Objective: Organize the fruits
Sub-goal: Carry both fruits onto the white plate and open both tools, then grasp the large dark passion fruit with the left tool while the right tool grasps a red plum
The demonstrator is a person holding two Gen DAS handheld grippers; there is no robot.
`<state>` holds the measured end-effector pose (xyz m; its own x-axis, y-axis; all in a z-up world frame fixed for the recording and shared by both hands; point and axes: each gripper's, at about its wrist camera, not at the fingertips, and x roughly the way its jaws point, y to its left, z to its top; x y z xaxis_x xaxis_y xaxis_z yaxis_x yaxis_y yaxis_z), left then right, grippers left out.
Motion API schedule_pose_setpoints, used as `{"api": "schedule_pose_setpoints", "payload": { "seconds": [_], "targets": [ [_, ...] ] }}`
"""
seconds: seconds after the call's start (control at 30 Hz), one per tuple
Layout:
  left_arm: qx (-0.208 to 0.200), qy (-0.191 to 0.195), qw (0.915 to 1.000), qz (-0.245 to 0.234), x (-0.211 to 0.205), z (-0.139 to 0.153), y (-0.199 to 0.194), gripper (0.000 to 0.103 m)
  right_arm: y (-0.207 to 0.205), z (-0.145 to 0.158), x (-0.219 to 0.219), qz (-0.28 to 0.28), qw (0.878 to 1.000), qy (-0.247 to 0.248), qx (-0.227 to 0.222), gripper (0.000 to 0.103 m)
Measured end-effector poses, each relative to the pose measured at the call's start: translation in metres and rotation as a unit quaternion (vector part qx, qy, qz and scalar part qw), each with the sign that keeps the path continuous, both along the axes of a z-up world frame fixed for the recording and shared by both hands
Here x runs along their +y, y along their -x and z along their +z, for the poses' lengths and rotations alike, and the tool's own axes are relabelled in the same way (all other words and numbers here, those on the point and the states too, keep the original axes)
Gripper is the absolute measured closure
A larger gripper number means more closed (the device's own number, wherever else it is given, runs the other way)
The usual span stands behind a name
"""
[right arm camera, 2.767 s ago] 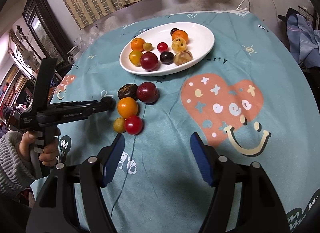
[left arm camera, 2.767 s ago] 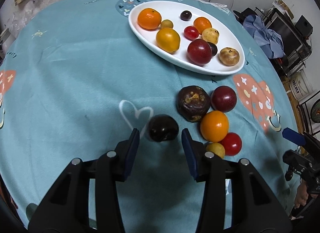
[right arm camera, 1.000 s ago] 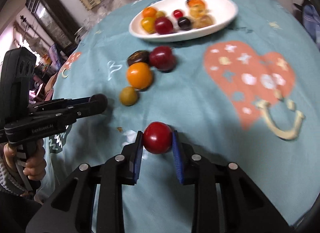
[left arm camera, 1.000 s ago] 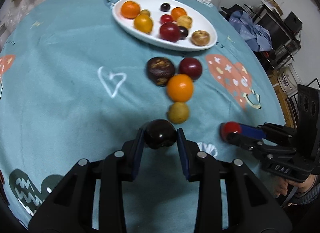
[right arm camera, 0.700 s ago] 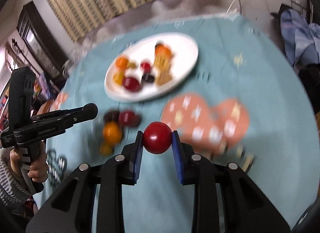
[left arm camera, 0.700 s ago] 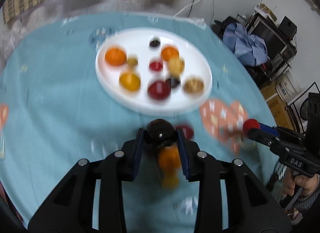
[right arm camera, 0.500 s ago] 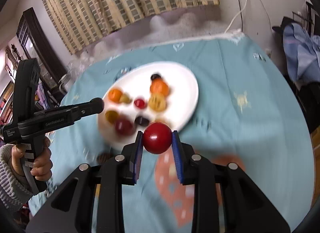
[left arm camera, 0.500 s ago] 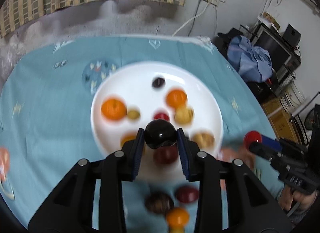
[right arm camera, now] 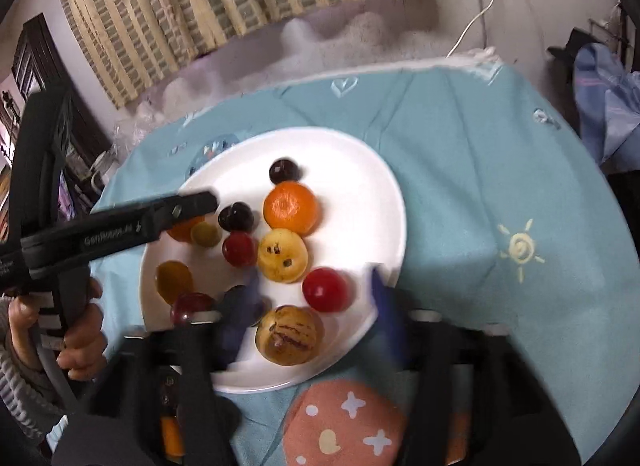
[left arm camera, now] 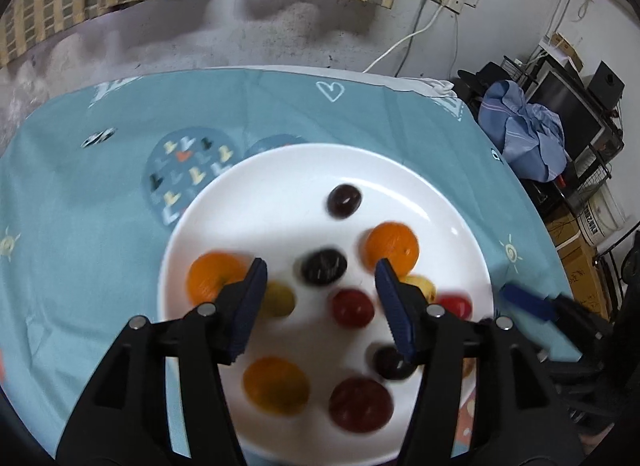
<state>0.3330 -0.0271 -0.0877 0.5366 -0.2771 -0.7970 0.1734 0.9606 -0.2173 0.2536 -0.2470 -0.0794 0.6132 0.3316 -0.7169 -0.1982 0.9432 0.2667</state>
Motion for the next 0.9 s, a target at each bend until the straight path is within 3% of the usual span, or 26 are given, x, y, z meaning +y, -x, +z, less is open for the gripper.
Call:
{"api": "schedule_pose_setpoints", "payload": {
  "seconds": [0.27,0.5,0.83,0.9],
  "targets": [
    [0.039,-0.007,0.9991,0.014,0.039,-0.005,0.093,0.045,0.039,0.030,-0.004,0.000,0.999,-0.031,-0.025,0.041],
    [0.072,-0.009,0.9974,0.000,0.034,-0.024,0.153,0.045,0.114,0.013,-0.014,0.000,0.999,-0.026,0.020,0.041],
    [0.075,-0.031,0.9966,-0.017,0.005,-0.037,0.138,0.045,0.161,-0.007,-0.040,-0.024,0.996,-0.019,0.080,0.042],
    [0.080,-0.034,0.9961,-0.018,0.007,-0.043,0.134,0.035,0.162,-0.006,-0.040,-0.027,0.996,-0.022,0.077,0.042]
  ]
}}
